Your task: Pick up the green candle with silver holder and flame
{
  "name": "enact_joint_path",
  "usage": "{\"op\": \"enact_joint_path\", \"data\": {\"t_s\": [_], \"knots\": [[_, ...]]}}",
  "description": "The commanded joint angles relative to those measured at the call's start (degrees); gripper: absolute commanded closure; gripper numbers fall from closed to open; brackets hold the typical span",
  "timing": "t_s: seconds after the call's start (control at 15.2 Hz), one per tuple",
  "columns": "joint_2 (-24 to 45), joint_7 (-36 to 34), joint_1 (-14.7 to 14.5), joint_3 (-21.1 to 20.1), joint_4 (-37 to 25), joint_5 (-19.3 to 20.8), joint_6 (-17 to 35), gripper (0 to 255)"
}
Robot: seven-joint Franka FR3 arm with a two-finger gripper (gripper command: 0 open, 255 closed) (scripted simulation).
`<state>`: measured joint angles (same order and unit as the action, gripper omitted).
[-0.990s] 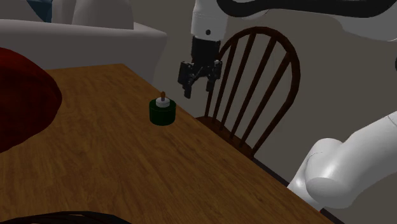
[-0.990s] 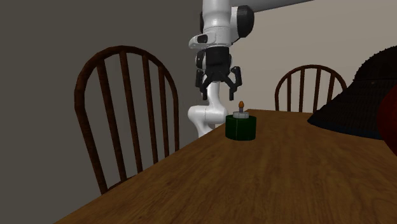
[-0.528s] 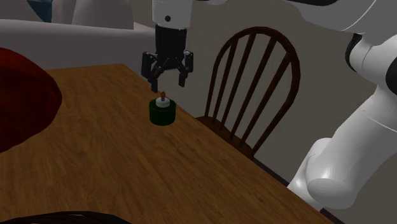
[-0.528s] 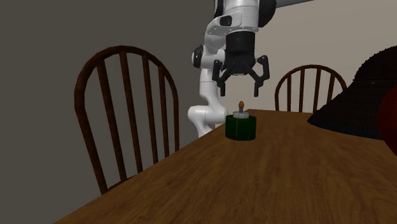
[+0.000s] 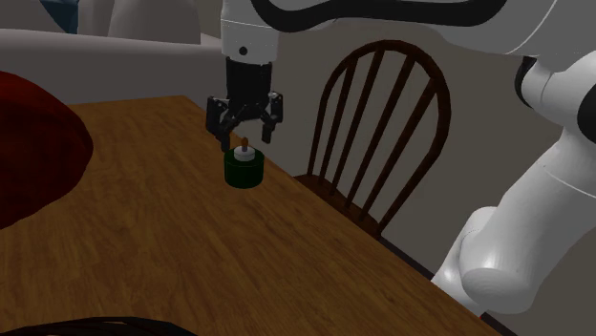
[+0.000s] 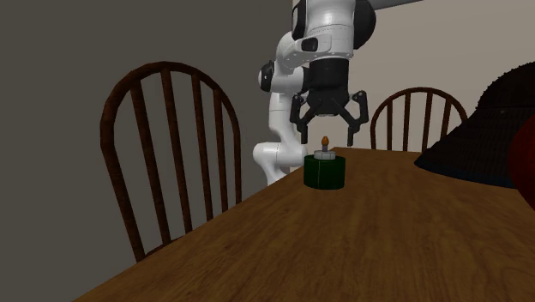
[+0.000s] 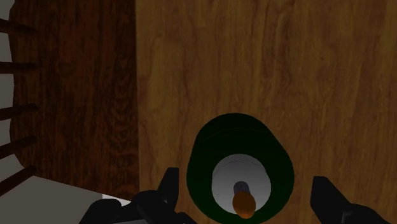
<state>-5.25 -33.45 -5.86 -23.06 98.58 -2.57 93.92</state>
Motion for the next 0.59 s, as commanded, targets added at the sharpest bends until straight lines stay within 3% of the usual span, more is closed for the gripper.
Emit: {"op": "enact_joint_path", "data": {"t_s": [0.0,0.07,0.13,0.53], "knots": [[-0.11,0.10,0.02,0.03,1.24,-0.04,1.15,0],[-0.10,0.10,0.02,0.03,1.22,-0.04,1.15,0],[-0.02,0.11,0.03,0.03,1.11,0.00,1.11,255],[-0.02,0.17,0.06,0.07,1.12,0.00,1.12,255]]}}
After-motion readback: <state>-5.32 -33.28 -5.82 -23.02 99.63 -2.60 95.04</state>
